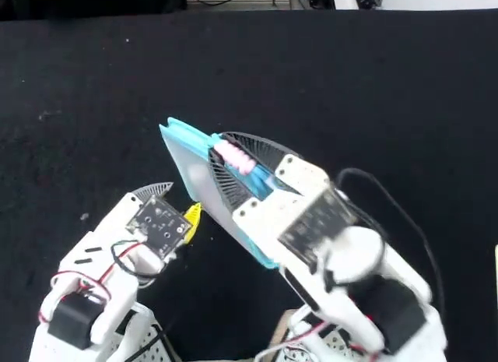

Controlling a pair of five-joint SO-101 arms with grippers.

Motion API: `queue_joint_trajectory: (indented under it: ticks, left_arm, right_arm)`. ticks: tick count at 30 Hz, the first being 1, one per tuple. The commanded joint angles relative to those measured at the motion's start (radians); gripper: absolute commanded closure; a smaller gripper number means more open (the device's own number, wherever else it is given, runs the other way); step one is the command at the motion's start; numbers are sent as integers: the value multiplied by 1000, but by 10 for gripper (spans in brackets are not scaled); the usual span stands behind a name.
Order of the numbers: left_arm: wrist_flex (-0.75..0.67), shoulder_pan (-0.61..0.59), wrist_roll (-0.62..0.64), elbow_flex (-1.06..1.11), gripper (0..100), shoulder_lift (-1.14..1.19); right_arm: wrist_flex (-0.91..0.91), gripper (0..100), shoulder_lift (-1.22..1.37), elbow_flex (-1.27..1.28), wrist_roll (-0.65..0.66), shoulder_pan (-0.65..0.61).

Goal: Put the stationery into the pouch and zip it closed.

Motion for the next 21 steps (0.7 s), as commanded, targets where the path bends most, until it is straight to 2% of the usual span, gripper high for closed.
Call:
queue_joint_trajectory:
  ticks: [1,7,12,17,21]
  left_arm:
    - [-35,53,-5,50,809,2]
    - [-34,114,-3,61,812,0]
    - [-40,116,-3,51,812,0]
    - [-230,140,11,133,812,2]
    - [-384,131,137,194,812,2]
  right_arm:
    - [5,988,-47,-56,-8,12]
    - [-32,988,-59,-36,-2,18]
    - [-201,988,-54,-28,-2,112]
    - [-370,988,41,-18,-2,132]
    - [-417,988,163,-81,0,132]
